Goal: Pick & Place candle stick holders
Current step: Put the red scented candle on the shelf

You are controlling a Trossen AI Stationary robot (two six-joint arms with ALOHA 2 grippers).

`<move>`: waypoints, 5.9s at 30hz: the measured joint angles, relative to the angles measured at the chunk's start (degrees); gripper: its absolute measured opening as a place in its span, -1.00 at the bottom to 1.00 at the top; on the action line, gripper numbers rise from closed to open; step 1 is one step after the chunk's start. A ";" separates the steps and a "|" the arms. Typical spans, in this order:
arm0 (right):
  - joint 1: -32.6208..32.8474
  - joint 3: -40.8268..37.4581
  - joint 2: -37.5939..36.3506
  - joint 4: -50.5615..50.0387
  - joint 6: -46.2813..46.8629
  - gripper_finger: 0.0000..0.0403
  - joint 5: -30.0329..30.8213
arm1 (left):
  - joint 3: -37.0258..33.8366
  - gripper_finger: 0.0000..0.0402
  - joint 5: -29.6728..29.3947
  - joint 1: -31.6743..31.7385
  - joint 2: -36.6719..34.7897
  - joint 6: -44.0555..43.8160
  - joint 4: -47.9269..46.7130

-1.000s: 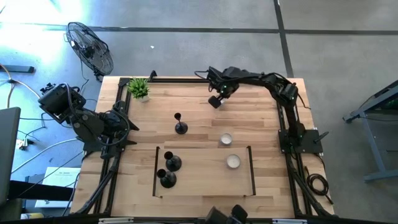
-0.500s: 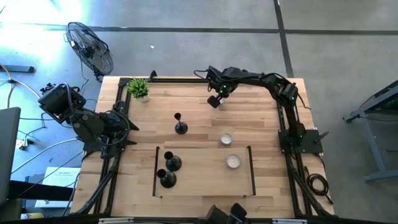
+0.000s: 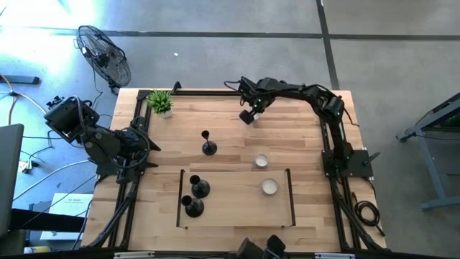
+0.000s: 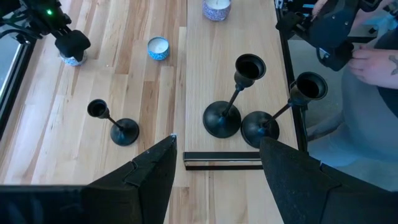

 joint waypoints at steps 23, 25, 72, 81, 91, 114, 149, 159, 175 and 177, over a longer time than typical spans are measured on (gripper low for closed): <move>0.59 -0.79 0.04 2.35 -0.64 0.98 -1.23 | 0.00 0.13 -0.02 0.00 0.00 0.00 0.00; 0.59 -1.90 0.04 2.53 -0.67 0.97 -1.32 | 0.00 0.13 -0.02 0.02 0.00 0.00 0.00; 0.63 -5.42 0.09 6.62 -2.09 0.64 -1.30 | 0.01 0.13 -5.86 0.02 1.07 0.02 0.08; 0.63 -5.40 0.09 7.01 -2.11 0.40 -1.32 | 0.00 0.13 -6.75 0.02 3.72 2.71 0.04; 1.07 -4.84 0.07 4.63 -2.97 0.40 -2.72 | 0.00 0.13 -10.93 0.02 5.75 2.69 0.02; 7.72 26.21 -12.64 -32.78 -8.67 0.40 -1.47 | 0.00 0.13 -15.19 0.02 5.70 3.58 0.00; 62.57 31.87 -31.32 -38.45 57.06 0.40 14.62 | 0.00 0.13 -39.17 0.02 5.68 6.85 5.26; 67.71 31.80 -21.98 -38.35 75.49 0.40 12.46 | 0.00 0.13 -34.72 0.02 5.68 7.26 2.56; 70.45 31.82 -12.97 -36.87 87.05 0.40 9.20 | 0.00 0.13 -29.29 0.02 5.68 7.75 -0.04; 70.50 31.82 -12.24 -36.96 88.14 0.40 8.85 | 0.00 0.13 -27.95 0.02 5.68 7.67 -0.02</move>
